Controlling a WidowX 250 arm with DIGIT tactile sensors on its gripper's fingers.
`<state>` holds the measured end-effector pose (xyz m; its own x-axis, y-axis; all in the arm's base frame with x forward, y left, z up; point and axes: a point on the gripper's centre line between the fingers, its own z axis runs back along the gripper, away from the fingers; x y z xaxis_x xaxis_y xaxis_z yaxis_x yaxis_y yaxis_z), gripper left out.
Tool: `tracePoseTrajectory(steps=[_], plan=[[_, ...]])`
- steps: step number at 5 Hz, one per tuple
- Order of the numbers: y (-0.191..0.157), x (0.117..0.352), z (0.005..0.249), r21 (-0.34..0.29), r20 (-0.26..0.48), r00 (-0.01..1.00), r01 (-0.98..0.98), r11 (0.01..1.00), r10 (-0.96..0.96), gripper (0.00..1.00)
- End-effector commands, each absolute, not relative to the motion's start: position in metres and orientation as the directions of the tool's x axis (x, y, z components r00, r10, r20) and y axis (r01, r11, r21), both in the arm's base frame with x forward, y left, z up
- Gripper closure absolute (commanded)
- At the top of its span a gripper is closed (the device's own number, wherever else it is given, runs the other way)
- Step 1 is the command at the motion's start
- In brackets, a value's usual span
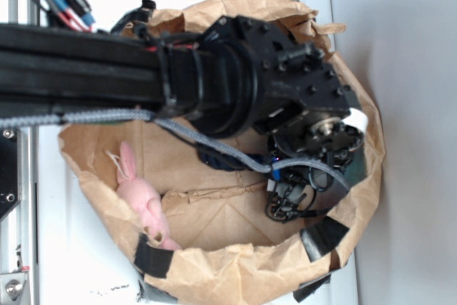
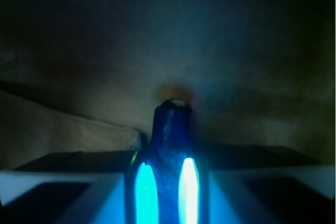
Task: Grab the blue rope.
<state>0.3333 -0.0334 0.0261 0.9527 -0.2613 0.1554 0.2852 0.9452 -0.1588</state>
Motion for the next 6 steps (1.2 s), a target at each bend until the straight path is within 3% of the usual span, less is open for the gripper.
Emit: tracePoseTrajectory(steps=[1, 2, 4, 6], plan=[[-0.019, 0.338, 0.100, -0.209, 0.203, 0.959, 0.239, 0.948, -0.197, 1.00], [-0.018, 0.333, 0.110, -0.220, 0.205, 0.958, 0.244, 0.945, -0.200, 1.00], [-0.020, 0.322, 0.125, -0.181, 0.229, 0.951, 0.254, 0.950, -0.210, 1.00], [-0.022, 0.306, 0.153, -0.067, 0.212, 0.959, 0.206, 0.976, -0.188, 1.00]])
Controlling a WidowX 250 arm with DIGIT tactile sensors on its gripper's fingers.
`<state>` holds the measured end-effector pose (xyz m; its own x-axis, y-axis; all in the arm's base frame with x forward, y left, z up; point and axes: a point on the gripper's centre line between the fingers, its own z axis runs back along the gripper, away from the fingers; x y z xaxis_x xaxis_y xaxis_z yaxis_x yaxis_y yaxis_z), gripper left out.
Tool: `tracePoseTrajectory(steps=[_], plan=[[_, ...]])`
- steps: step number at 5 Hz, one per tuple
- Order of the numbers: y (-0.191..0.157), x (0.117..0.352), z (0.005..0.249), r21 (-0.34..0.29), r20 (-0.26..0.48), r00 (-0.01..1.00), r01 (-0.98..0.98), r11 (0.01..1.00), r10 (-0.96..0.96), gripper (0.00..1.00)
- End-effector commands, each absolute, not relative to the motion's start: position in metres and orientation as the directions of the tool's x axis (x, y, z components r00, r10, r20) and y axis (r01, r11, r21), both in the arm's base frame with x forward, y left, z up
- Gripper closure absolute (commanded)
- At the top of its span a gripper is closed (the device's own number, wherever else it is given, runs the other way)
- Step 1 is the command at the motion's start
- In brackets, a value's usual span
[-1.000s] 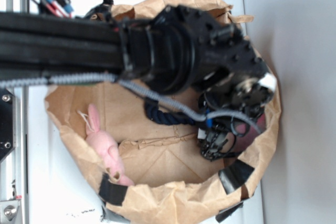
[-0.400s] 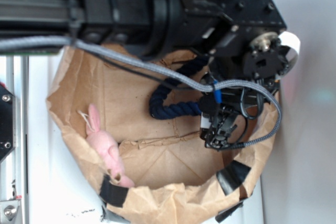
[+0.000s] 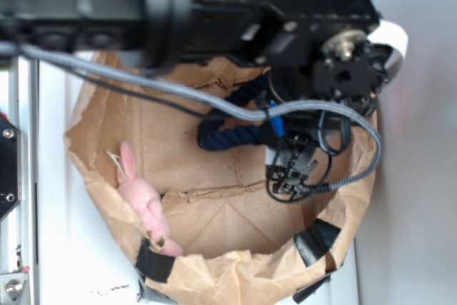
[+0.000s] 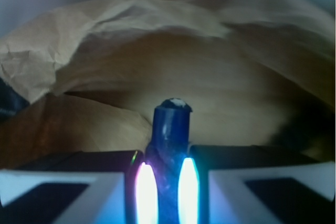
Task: Grab the blue rope.
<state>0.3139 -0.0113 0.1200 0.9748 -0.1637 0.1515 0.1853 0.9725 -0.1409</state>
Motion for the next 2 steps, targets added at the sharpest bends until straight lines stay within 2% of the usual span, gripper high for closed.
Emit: tracePoseTrajectory(steps=[1, 2], plan=[[-0.0214, 0.2982, 0.1606, -0.049, 0.237, 0.952, 0.210, 0.976, -0.193, 1.00], [-0.0250, 0.2918, 0.1653, 0.022, 0.234, 0.949, 0.213, 0.977, -0.212, 1.00]])
